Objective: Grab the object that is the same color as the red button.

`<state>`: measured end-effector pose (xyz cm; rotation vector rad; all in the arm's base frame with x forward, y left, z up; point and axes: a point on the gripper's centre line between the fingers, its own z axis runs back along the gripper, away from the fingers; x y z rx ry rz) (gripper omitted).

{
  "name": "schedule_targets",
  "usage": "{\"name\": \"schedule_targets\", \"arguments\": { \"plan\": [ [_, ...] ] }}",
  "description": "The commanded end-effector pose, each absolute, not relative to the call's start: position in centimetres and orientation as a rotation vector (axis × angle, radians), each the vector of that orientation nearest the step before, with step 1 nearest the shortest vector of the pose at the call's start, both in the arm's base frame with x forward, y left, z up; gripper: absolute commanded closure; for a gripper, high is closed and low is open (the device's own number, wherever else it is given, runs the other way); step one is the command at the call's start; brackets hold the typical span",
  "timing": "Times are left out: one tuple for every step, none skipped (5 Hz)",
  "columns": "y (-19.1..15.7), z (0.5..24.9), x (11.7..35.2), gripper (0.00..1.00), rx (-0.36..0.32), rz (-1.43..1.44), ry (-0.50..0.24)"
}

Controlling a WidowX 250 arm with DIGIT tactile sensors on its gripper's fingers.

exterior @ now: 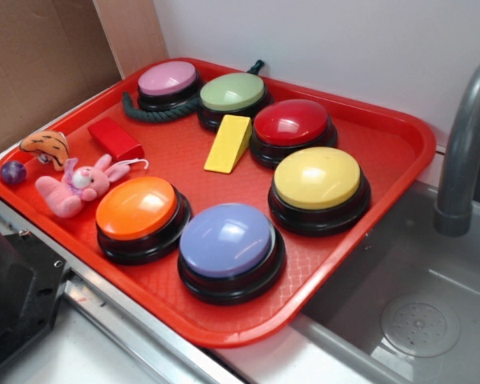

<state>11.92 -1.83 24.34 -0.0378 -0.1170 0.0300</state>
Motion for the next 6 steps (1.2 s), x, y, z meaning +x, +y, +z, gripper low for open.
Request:
{"name": "schedule_targets", "arguments": {
  "plan": [
    [-1.8, 24.3, 11.9, 0.00, -0.038, 0.030, -0.117],
    [-0.9, 23.8, 13.0, 0.00, -0.099, 0.139, -0.116],
    [0.0, 22.5, 14.3, 0.00, -0.102, 0.276, -0.121],
    [1.5, 20.3, 15.9, 0.00, -0.055, 0.443, -0.117],
    [3.3, 18.1, 16.9, 0.00, -0.007, 0.639, -0.108],
    [4.8, 15.8, 17.8, 0.00, 0.013, 0.752, -0.121]
  ]
}}
